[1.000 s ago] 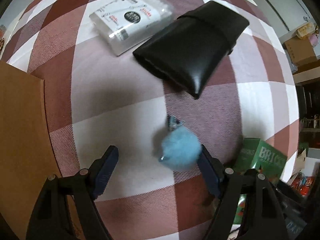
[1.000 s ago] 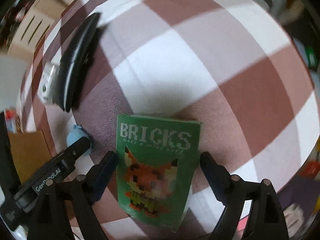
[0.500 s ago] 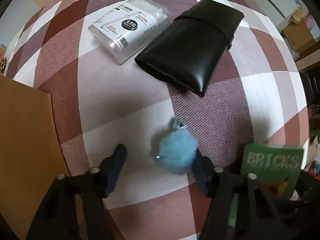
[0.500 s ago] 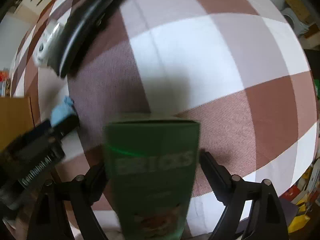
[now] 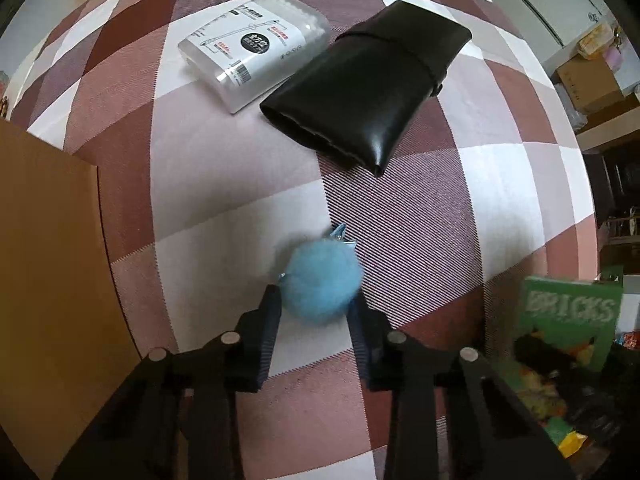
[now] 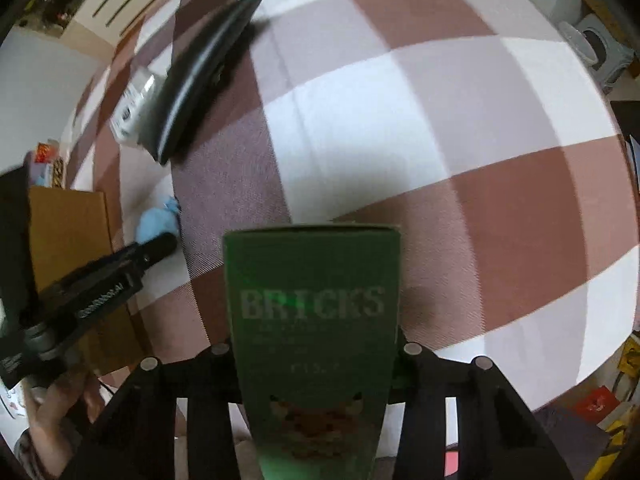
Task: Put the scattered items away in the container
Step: 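Grasp the blue pom-pom with the left tool while the right tool grasps the green BRICKS box, then carry the pom-pom with the left tool over the box while the right tool carries the BRICKS box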
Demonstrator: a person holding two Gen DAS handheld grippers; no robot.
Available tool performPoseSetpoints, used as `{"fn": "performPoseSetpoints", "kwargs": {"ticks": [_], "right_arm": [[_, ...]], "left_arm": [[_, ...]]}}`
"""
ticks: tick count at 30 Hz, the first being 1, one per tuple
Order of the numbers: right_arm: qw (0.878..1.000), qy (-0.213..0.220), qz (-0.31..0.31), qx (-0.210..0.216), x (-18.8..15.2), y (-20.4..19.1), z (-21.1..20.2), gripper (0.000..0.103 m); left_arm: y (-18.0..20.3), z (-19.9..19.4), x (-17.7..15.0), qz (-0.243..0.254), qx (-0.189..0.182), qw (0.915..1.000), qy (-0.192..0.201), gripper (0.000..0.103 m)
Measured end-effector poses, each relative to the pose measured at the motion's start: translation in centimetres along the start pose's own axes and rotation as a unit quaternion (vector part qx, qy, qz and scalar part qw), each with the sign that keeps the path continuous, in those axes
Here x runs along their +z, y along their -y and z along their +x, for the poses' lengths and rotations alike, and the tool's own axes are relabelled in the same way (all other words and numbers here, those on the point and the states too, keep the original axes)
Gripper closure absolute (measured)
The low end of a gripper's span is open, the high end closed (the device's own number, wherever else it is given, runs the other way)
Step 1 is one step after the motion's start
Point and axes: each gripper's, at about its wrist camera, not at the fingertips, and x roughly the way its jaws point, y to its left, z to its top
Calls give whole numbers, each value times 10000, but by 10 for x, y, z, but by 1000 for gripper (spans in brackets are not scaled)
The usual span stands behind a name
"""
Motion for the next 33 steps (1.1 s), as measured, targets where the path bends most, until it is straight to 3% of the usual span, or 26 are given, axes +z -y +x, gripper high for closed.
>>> {"fn": "performPoseSetpoints", "kwargs": {"ticks": [8,11,20,27,33], "right_arm": [[9993,341,121,100,-5,36,-32,60],[9992,302,194,164,-7,42,-32,59],[9995,220,151,190,-11,50,-30,60],[9994,294,18,204,-5,51,-40,60],[9987,404,-201,235,5,42,-56,60]], "left_arm": [[15,-10,-10,-97,-104,9999,30,74],[18,13,-7,-132,7,9998,-121,73],[6,16,-7,-370,111,9991,197,76],[0,-12,-12,-526,-97,9974,481,77],[35,-45,4,-529,-186,9942,918,77]]}}
